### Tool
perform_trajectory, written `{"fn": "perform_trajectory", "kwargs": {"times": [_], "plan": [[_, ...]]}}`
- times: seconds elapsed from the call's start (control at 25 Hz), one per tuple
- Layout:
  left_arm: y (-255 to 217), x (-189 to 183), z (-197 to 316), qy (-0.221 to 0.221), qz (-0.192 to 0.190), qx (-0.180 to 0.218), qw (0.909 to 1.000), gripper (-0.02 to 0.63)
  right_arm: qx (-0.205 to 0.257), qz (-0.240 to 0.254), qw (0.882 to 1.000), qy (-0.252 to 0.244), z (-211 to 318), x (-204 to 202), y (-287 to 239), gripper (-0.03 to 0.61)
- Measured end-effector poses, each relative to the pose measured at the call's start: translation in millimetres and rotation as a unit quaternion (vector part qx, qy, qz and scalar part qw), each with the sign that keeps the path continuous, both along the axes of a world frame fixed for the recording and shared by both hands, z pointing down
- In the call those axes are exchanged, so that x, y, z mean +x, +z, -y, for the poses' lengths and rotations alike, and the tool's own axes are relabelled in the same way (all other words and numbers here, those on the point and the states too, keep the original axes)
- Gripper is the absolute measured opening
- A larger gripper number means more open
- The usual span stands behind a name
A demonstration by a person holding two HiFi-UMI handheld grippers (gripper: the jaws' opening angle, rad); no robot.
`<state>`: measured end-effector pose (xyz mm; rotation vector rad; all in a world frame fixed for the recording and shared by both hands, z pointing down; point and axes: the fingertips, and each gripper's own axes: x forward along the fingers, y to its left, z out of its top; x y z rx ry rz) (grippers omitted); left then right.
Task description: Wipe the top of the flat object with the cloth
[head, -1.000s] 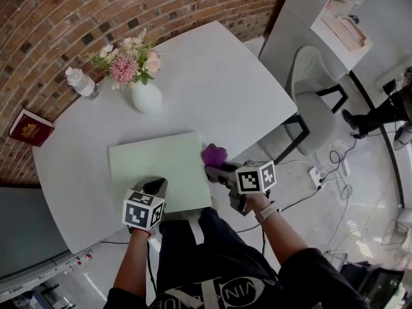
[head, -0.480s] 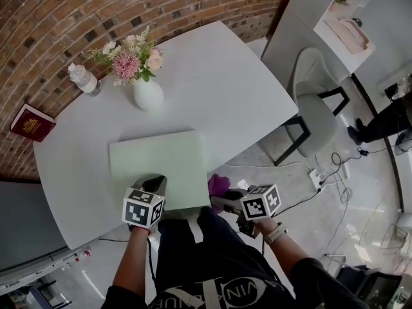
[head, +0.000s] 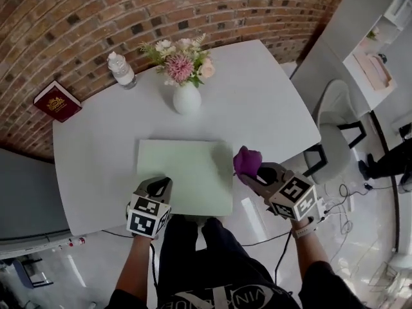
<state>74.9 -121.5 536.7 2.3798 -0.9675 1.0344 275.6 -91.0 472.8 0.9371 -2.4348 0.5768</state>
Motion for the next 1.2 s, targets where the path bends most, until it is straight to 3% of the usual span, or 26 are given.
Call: {"fn": "perform_trajectory", "kwargs": {"times": [0.12, 0.24, 0.44, 0.56, 0.72, 0.88, 1.2], "plan": [[9.4, -32.7, 6.1, -0.019, 0.016, 0.017, 0.9996, 0.012, 0.085, -0.054, 0.992, -0.071, 60.1, -55.3, -21.9, 0.058], [21.5, -48.1, 10.9, -0.016, 0.035, 0.028, 0.9989, 0.013, 0.148, -0.114, 0.971, -0.148, 109.5, -124.7, -23.7, 0.058], [30.4, -51.4, 16.5, 0.017, 0.053, 0.028, 0.9981, 0.014, 0.164, -0.166, 0.939, -0.252, 162.3, -230.0, 1.3, 0.058], [32.0, -50.6, 17.6, 0.041, 0.061, 0.022, 0.9970, 0.014, 0.132, -0.160, 0.935, -0.288, 184.6, -271.6, 23.8, 0.058], [34.2, -52.9, 19.3, 0.021, 0.013, -0.019, 0.9995, 0.012, 0.009, -0.105, 0.943, -0.317, 194.5, -297.9, 58.2, 0.058], [35.6, -54.2, 21.5, 0.025, 0.005, -0.034, 0.9991, 0.012, -0.087, -0.058, 0.934, -0.341, 184.3, -300.6, 71.4, 0.058], [36.0, -58.0, 21.4, 0.008, 0.011, -0.031, 0.9994, 0.012, -0.135, -0.083, 0.932, -0.327, 180.1, -263.8, 87.2, 0.058]]}}
